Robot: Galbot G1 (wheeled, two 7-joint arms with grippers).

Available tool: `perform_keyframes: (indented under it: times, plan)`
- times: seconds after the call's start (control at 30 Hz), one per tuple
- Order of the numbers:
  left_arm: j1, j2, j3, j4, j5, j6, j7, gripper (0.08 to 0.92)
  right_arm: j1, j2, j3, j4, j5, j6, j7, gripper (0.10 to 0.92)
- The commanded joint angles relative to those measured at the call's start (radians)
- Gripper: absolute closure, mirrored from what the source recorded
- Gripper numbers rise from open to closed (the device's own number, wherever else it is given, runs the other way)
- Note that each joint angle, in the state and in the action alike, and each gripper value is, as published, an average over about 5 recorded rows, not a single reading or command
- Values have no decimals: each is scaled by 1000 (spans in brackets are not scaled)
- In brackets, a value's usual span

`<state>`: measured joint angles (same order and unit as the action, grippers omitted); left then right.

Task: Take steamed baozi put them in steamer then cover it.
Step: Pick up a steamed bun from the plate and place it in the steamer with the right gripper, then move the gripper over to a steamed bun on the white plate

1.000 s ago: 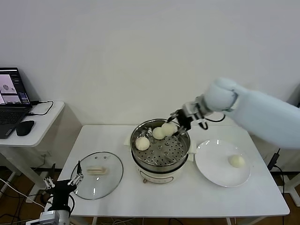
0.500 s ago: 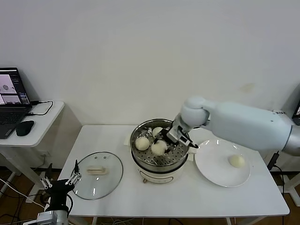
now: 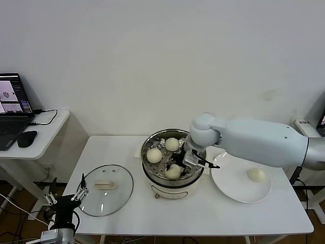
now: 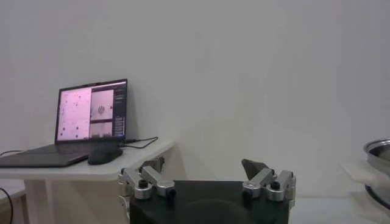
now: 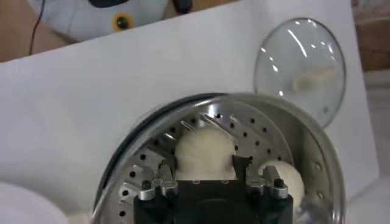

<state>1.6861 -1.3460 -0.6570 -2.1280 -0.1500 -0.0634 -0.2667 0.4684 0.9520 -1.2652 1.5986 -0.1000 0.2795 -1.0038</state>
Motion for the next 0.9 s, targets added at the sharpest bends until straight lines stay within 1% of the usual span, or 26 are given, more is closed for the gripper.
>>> perform_keyframes:
  times: [0.03,0.13,0.3,0.4,0.53,0.7,0.8,0.9]
  plan:
    - [-2,-2,4,2,2,0,0,177,5,-7,-12,22,-20,53,8,440]
    - [-3,0,6,3,2,0,0,177,18,-27,16,17,-15,54,9,413]
    - [-9,8,5,2,2,2,0,177,30,-69,124,-25,18,40,22,280]
    - [-12,13,3,2,2,2,1,177,24,-112,210,-65,45,-15,34,221]
    - [-16,22,4,6,2,2,2,177,8,-216,290,-104,100,-171,28,204]
    - [-27,32,18,14,2,2,3,177,-40,-390,355,-89,178,-467,22,202]
    - [-32,40,26,20,2,2,4,177,-103,-483,402,-62,202,-577,44,202]
    - [-37,48,31,26,-2,1,4,177,-206,-563,482,-40,186,-623,60,203]
